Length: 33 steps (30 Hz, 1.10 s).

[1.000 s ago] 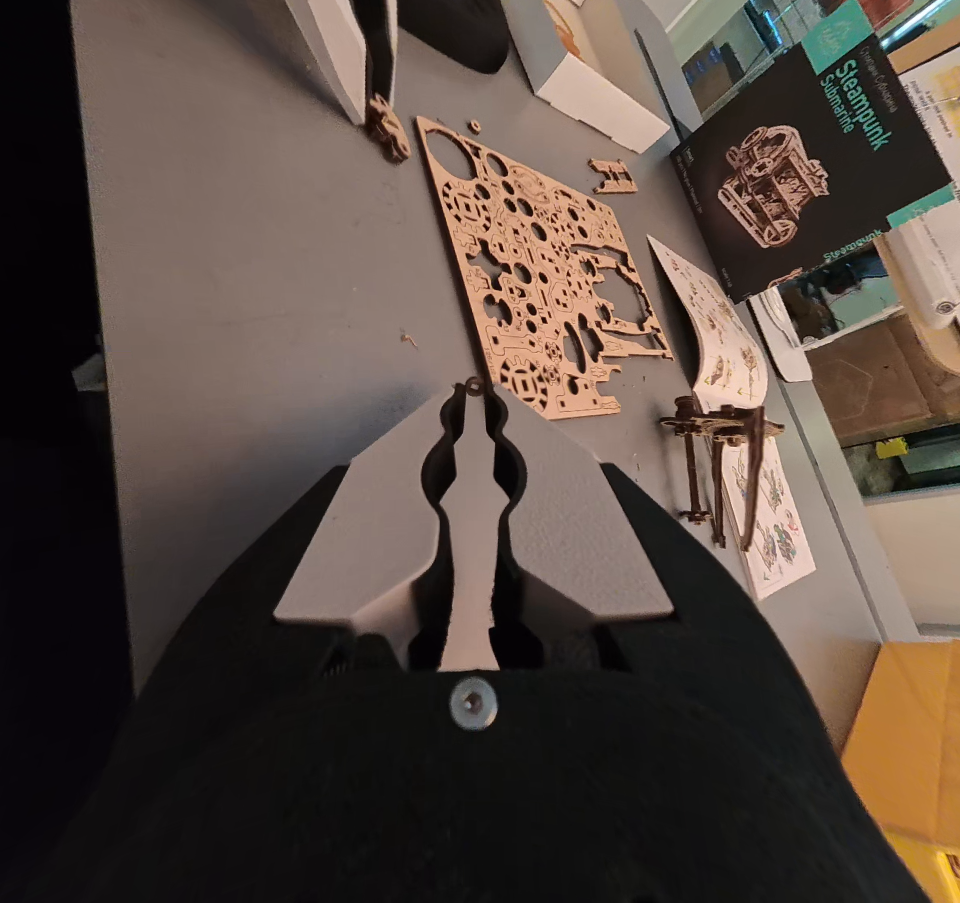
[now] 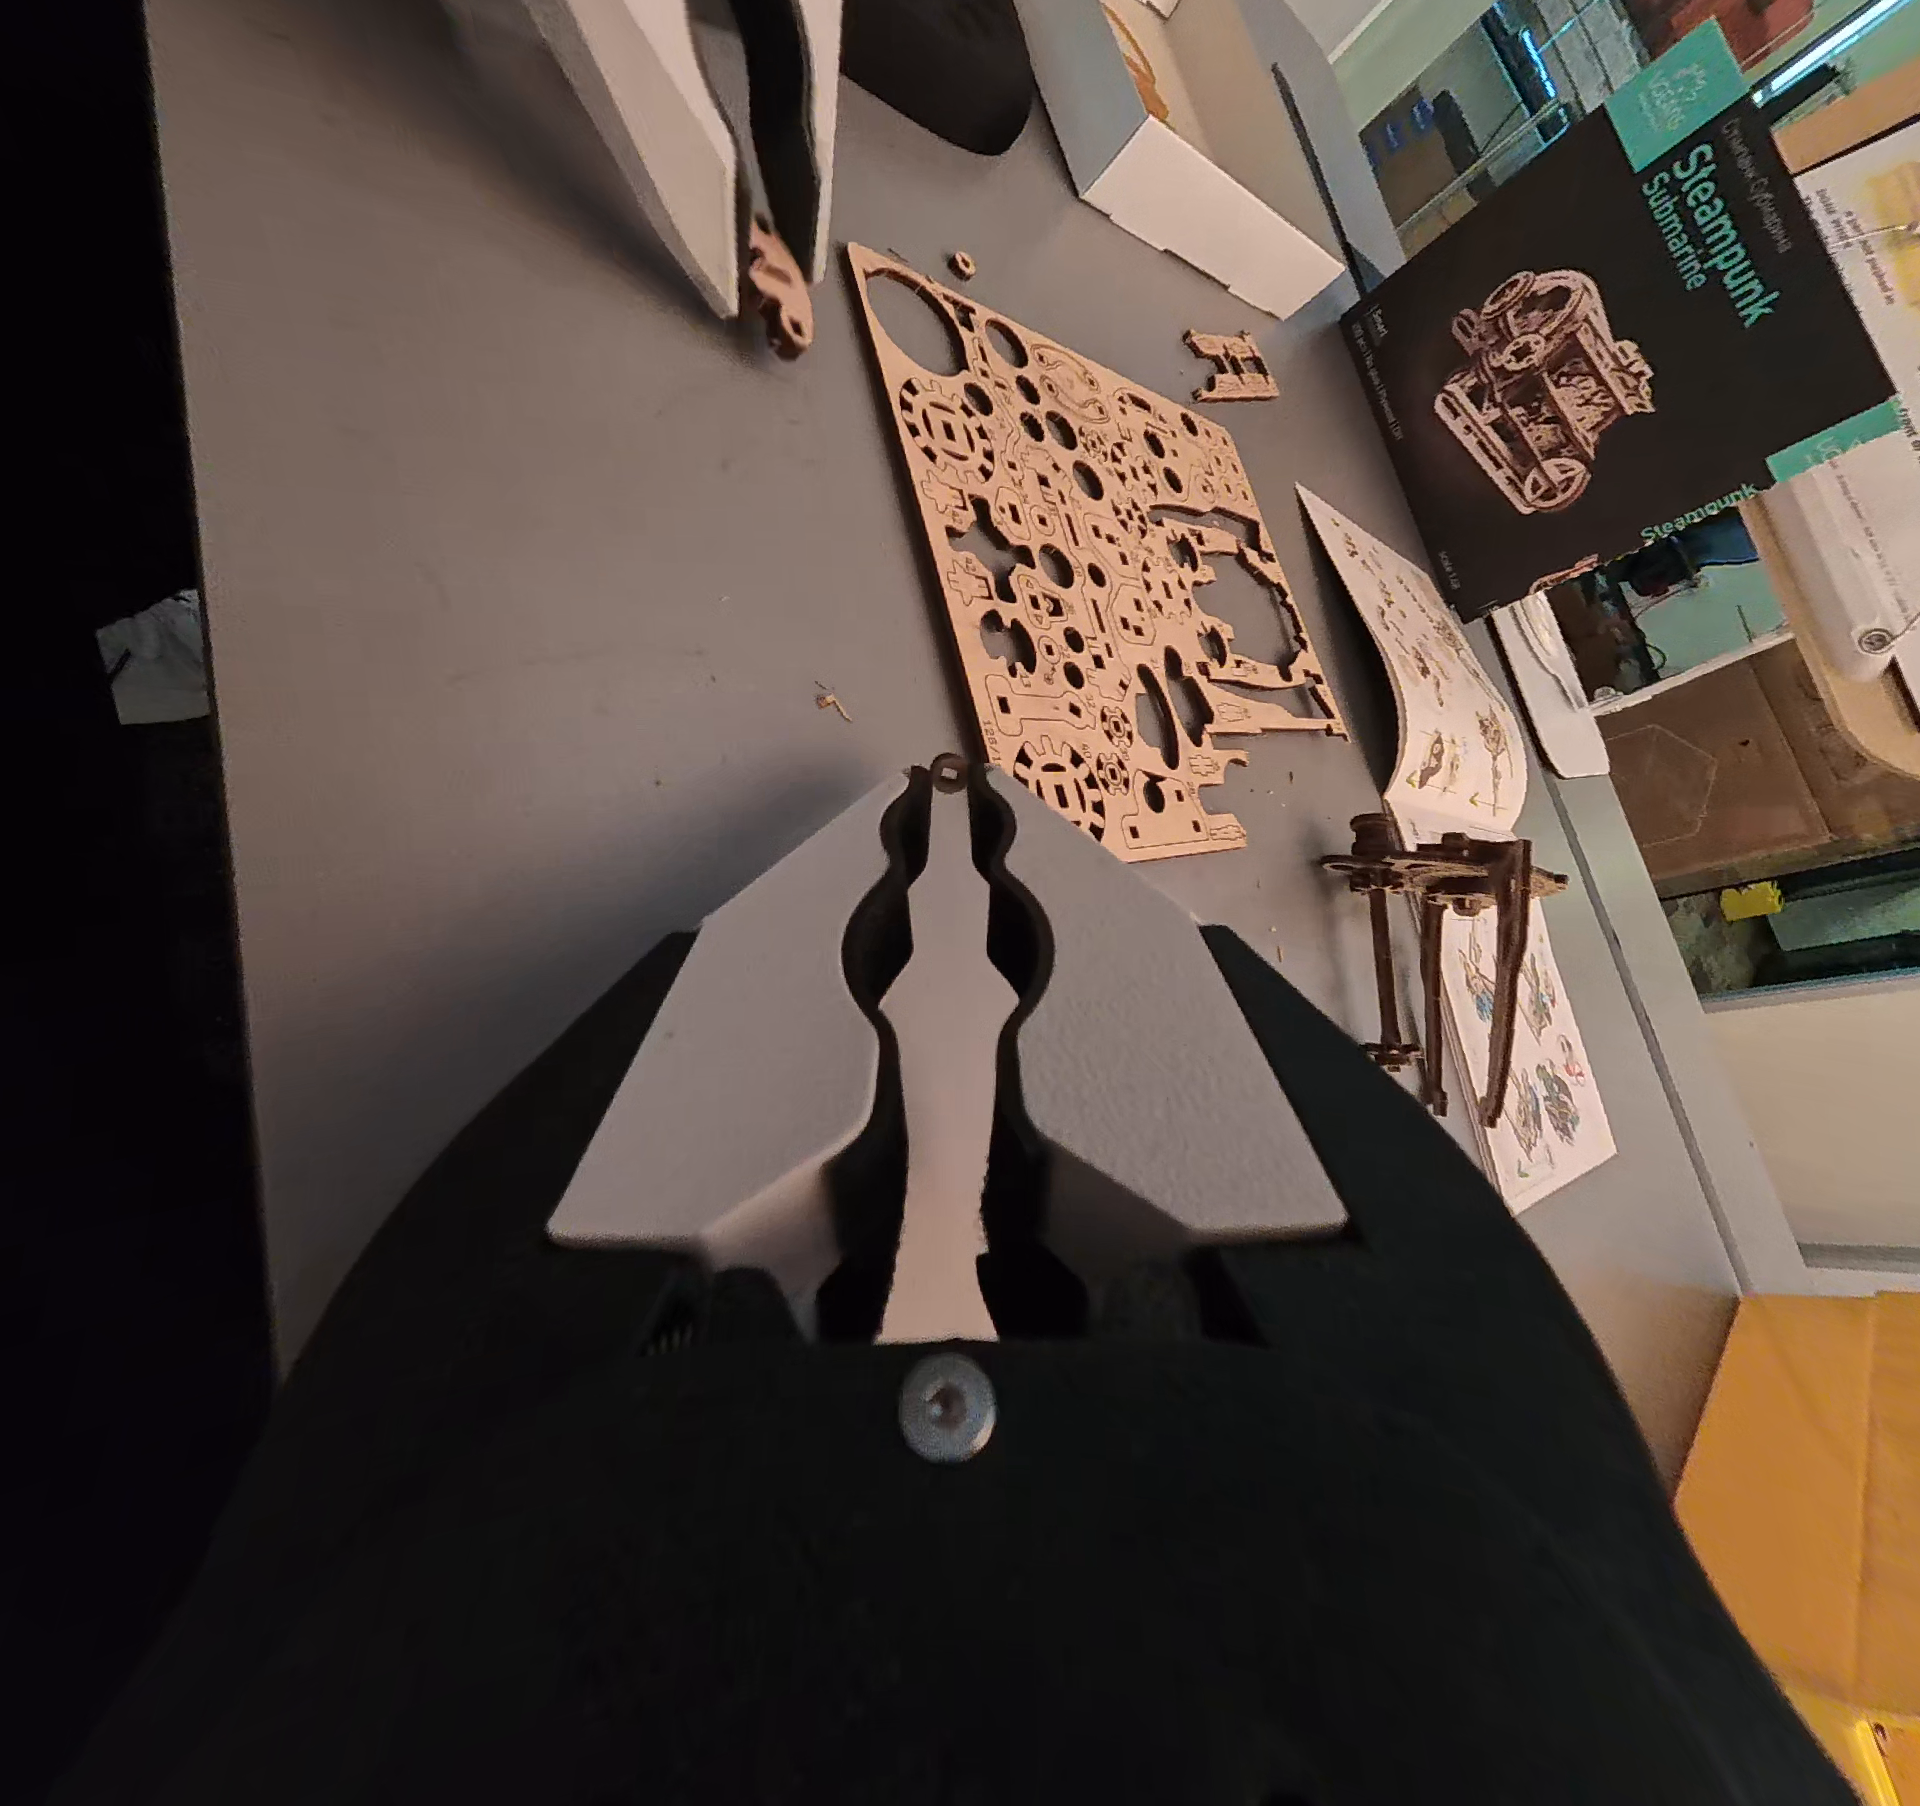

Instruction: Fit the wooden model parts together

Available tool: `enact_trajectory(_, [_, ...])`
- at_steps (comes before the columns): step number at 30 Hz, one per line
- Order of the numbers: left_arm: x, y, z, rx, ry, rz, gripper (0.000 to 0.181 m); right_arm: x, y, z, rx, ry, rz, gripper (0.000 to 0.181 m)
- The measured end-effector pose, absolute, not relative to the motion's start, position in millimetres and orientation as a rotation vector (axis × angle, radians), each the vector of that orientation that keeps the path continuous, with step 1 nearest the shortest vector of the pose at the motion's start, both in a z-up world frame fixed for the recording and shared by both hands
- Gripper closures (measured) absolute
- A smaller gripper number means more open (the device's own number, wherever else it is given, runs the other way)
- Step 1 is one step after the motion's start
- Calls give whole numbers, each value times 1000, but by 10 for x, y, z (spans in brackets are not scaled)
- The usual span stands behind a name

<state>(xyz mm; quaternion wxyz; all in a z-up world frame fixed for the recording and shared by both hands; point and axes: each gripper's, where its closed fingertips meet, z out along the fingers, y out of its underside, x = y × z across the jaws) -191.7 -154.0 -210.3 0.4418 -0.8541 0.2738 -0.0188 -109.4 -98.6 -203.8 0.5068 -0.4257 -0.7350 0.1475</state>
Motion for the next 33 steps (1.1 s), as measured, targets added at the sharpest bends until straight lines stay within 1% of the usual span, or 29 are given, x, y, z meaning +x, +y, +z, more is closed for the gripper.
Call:
enact_trajectory(1, [-1915, -1539, -2064, -2073, 702, 12, 163, -1093, -990, -2029, -1022, -1769, 360, 175])
enact_trajectory(4, [-1893, -1574, -2035, -1990, 788, 137, 163, -1089, -1000, -2006, -1015, -1761, 377, 175])
enact_trajectory(7, [-1868, -1603, -2071, -1989, 836, 156, 163, -1098, -1022, -1975, -1018, -1756, 421, 175])
enact_trajectory(12, [-1839, -1617, -2120, -2063, 830, -5, 163, -1375, -1398, -1659, -1050, -1832, 915, 175])
enact_trajectory(16, [-1837, -1616, -2151, -2126, 793, -135, 164, -1604, -1584, -1570, -1042, -2155, 1093, 175])
enact_trajectory(19, [-1843, -1611, -2155, -2145, 773, -179, 163, -1736, -1645, -1713, -965, -2432, 1109, 175])
enact_trajectory(21, [-1879, -1590, -2151, -2152, 741, -161, 163, -1874, -1671, -1770, -883, -2475, 1140, 175])
enact_trajectory(22, [-1899, -1580, -2147, -2153, 726, -145, 161, -1893, -1697, -1805, -860, -2506, 1159, 175])
enact_trajectory(23, [-1911, -1579, -2143, -2152, 715, -138, 153, -1904, -1703, -1843, -856, -2528, 1157, 175])
enact_trajectory(24, [-1917, -1588, -2142, -2156, 706, -140, 149, -1916, -1687, -1886, -861, -2538, 1128, 175])
enact_trajectory(26, [-1918, -1629, -2145, -2166, 699, -173, 147, -1920, -1639, -1957, -847, -2536, 1036, 175])
enact_trajectory(33, [-1945, -1670, -2115, -2157, 684, -229, 148, -1902, -1662, -1987, -763, -2495, 946, 175])
